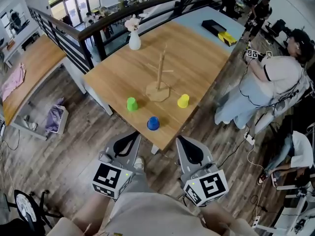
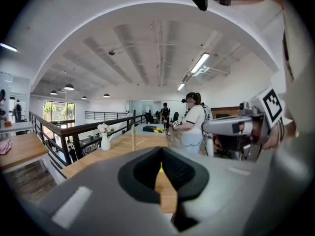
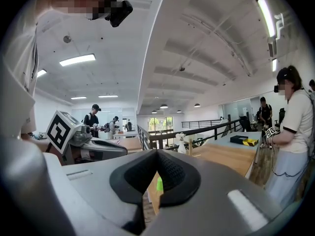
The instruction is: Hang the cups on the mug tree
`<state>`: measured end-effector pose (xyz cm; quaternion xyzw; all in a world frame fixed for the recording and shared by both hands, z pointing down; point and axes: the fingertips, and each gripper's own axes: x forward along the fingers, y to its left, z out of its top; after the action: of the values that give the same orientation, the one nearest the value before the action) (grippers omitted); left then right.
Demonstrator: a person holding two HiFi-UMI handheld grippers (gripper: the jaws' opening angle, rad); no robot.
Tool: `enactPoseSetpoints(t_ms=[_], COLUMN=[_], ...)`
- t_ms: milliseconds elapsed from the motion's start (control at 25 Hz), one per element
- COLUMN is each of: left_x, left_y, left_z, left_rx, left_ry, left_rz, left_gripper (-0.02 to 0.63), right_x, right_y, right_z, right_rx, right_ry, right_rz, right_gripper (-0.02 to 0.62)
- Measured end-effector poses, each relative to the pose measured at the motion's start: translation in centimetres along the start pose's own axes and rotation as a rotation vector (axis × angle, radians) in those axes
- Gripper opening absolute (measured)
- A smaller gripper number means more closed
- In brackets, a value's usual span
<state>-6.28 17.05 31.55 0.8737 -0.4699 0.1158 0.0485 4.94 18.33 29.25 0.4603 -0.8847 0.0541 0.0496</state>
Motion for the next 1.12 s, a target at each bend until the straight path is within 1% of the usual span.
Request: enactPoseSetpoints(t_ms=[320,480,600,840,1120], left_x=[5.9,7.9,8.9,10.0,11.3], left_y=[7.9,12.0,14.4,16.9,18.7], left_z=[1.9,2.6,2.6,1.6,1.0], left_rx=[0.009,0.016,0.015,0.016,-0.009], left_ry=[0.01,0.005,0.007,0.002,0.008], left_rz=[-0.047,-0.063,-0.083,-0.118,-0.132], left_gripper=[0.003,0.003,0.003,0.003,0.003], right_x=[9.1,13.5,16.0,18.8,21.2], right_y=[-2.8,-3.3,-3.1,-2.6,-3.1], right_z=[2.4,3.5,3.7,2.9,2.7], right_rx=[0.001,0.002,0.006,0.019,0.014], right_ry=[0.016,0.01,0.014,0.019,0.042], right_rz=[-0.044,-0.065,-0.081,-0.113,-0.126], right_gripper=[0.0,0.0,0.0,0.0,0.0])
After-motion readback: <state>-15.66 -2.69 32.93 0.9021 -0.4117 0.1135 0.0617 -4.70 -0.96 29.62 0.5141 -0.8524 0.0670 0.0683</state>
